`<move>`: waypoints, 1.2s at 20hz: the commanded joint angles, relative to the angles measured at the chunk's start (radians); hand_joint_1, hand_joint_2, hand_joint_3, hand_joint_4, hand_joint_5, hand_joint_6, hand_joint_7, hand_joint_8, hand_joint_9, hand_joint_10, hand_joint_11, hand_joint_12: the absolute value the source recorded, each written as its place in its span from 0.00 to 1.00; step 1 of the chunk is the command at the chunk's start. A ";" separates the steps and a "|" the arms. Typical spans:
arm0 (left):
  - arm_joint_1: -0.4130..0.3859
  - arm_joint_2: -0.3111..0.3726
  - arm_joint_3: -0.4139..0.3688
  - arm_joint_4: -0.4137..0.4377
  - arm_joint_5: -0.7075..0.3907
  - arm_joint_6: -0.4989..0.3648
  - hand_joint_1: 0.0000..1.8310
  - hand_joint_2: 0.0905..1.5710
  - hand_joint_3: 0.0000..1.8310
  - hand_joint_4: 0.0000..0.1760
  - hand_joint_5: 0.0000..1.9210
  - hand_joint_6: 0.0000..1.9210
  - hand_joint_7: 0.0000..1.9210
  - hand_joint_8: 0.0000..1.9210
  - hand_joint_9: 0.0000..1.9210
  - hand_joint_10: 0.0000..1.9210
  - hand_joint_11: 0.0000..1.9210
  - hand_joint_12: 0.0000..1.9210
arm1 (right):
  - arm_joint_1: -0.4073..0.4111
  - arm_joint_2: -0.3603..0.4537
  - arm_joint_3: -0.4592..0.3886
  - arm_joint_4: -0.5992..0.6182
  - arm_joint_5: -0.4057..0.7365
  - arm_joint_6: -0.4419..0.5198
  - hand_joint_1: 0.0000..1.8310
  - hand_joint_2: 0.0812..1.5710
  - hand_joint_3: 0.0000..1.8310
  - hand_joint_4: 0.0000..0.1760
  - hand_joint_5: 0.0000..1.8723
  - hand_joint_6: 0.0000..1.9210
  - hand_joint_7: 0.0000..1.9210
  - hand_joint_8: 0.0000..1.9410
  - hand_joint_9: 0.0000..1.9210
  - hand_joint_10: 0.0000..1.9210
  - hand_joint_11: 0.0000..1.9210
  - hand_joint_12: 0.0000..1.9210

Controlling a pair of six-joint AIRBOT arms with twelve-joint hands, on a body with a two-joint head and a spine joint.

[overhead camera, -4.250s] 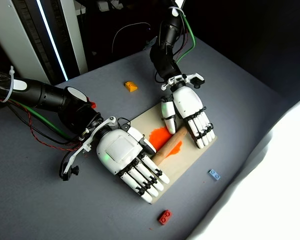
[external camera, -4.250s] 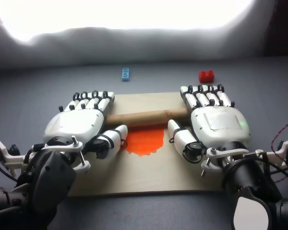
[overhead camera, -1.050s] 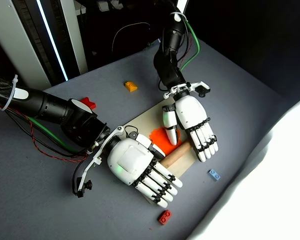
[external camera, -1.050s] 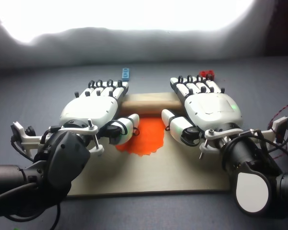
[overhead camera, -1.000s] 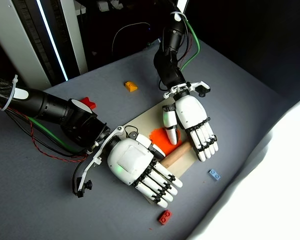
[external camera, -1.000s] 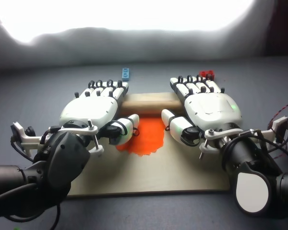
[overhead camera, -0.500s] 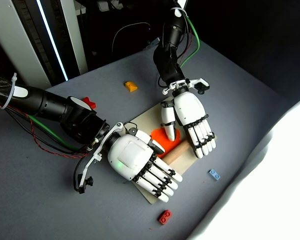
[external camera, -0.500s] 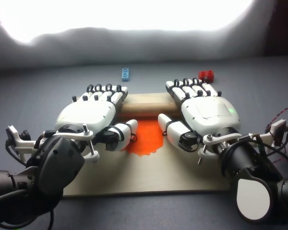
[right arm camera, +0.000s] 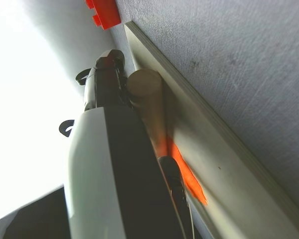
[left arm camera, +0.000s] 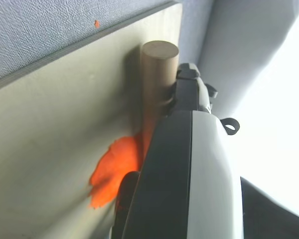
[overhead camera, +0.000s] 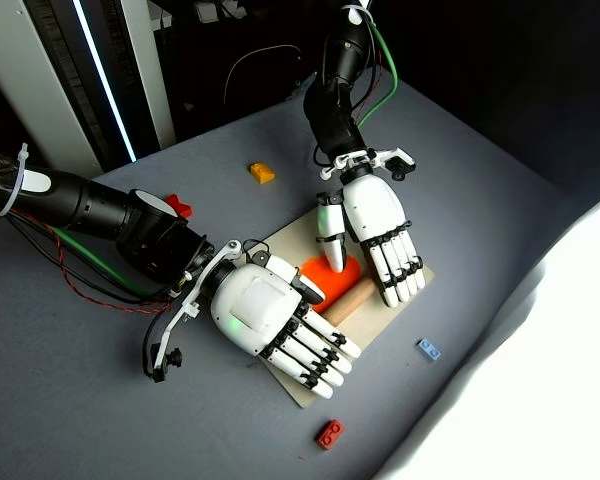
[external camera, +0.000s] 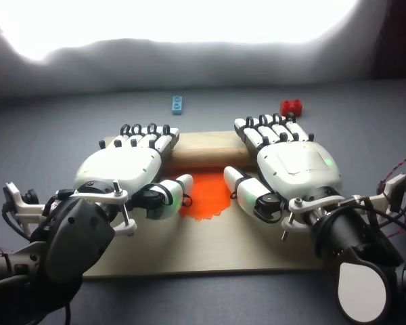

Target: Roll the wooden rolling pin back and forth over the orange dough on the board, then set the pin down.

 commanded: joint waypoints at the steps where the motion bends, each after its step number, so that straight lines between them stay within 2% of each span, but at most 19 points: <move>1: -0.005 0.011 -0.004 0.045 -0.088 0.003 0.00 1.00 0.01 0.00 0.00 0.00 0.01 0.00 0.00 0.00 0.00 0.00 | -0.005 0.006 -0.005 -0.052 -0.073 0.001 0.00 1.00 0.00 0.00 0.08 0.00 0.08 0.00 0.07 0.00 0.00 0.15; 9: 0.043 0.034 -0.071 0.043 -0.157 -0.041 0.00 1.00 0.01 0.00 0.00 0.00 0.01 0.00 0.00 0.00 0.00 0.00 | -0.016 0.015 -0.039 -0.051 -0.082 -0.012 0.00 1.00 0.00 0.00 0.07 0.00 0.07 0.00 0.05 0.00 0.00 0.12; 17: 0.100 0.034 -0.102 0.039 -0.229 -0.106 0.00 1.00 0.01 0.00 0.00 0.00 0.00 0.00 0.00 0.00 0.00 0.00 | -0.016 0.029 -0.083 -0.051 -0.107 -0.027 0.00 1.00 0.00 0.00 0.08 0.00 0.08 0.00 0.07 0.00 0.00 0.17; 24: 0.124 0.034 -0.127 0.053 -0.255 -0.113 0.00 1.00 0.01 0.00 0.01 0.00 0.02 0.00 0.00 0.00 0.00 0.00 | -0.009 0.056 -0.135 -0.001 -0.105 -0.052 0.00 1.00 0.00 0.00 0.07 0.00 0.08 0.00 0.07 0.00 0.00 0.15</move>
